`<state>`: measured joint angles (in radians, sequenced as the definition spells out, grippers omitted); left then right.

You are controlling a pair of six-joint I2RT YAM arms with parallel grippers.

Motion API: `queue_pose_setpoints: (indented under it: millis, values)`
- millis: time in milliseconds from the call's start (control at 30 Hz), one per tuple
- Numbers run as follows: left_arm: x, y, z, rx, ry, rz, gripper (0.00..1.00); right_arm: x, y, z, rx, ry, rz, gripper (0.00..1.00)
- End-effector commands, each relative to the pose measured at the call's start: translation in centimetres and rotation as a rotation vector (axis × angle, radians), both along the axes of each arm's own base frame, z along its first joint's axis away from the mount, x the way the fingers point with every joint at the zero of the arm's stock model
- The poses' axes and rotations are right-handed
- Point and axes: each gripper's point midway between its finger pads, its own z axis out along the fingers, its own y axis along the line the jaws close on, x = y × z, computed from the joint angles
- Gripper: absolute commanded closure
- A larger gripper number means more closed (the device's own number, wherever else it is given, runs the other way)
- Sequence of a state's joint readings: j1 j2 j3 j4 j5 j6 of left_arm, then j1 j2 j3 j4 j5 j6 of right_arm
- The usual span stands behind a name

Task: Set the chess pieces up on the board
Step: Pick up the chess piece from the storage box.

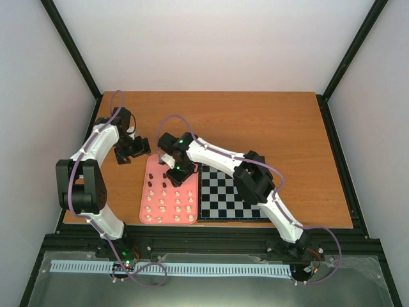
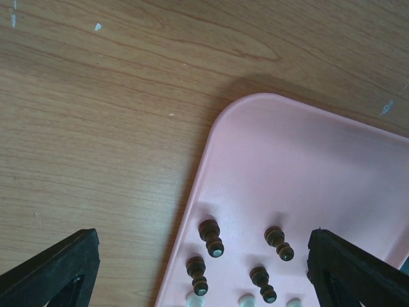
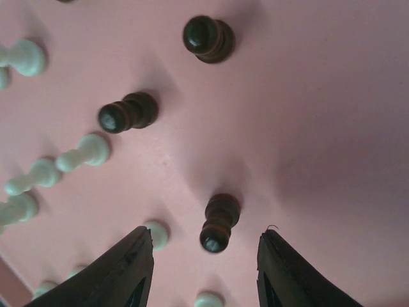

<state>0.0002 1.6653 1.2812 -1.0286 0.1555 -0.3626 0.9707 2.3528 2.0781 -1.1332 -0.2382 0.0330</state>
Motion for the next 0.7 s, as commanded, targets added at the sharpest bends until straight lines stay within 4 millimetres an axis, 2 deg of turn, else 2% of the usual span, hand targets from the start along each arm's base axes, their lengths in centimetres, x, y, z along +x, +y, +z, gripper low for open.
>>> queue_pose_setpoints:
  millis: [0, 167, 300, 467, 533, 600, 667]
  values:
    - [0.0, -0.2, 1.1, -0.008, -0.04, -0.002, 0.0, -0.1, -0.2, -1.5, -0.048, 0.023, 0.008, 0.57]
    - [0.1, -0.2, 1.2, -0.011, -0.044, -0.003, 0.0, 0.1, 0.0, -1.8, -0.047, 0.018, 0.012, 0.62]
    - [0.2, -0.3, 1.2, -0.014, -0.045, -0.004, 0.0, 0.3, 0.0, -2.1, -0.05, 0.014, 0.009, 0.7]
    - [0.2, -0.3, 1.1, -0.019, -0.043, -0.005, 0.0, 0.3, 0.1, -2.4, -0.052, 0.016, 0.009, 0.71]
    - [0.2, -0.3, 1.1, -0.019, -0.042, -0.006, 0.0, 0.5, 0.0, -2.6, -0.058, 0.011, 0.005, 0.77]
    - [0.1, -0.3, 1.1, -0.019, -0.042, -0.007, 0.0, 0.7, -0.1, -2.7, -0.068, 0.004, -0.002, 0.89]
    - [0.1, -0.3, 1.1, -0.018, -0.043, -0.007, 0.0, 0.8, -0.2, -2.6, -0.074, -0.005, -0.007, 0.96]
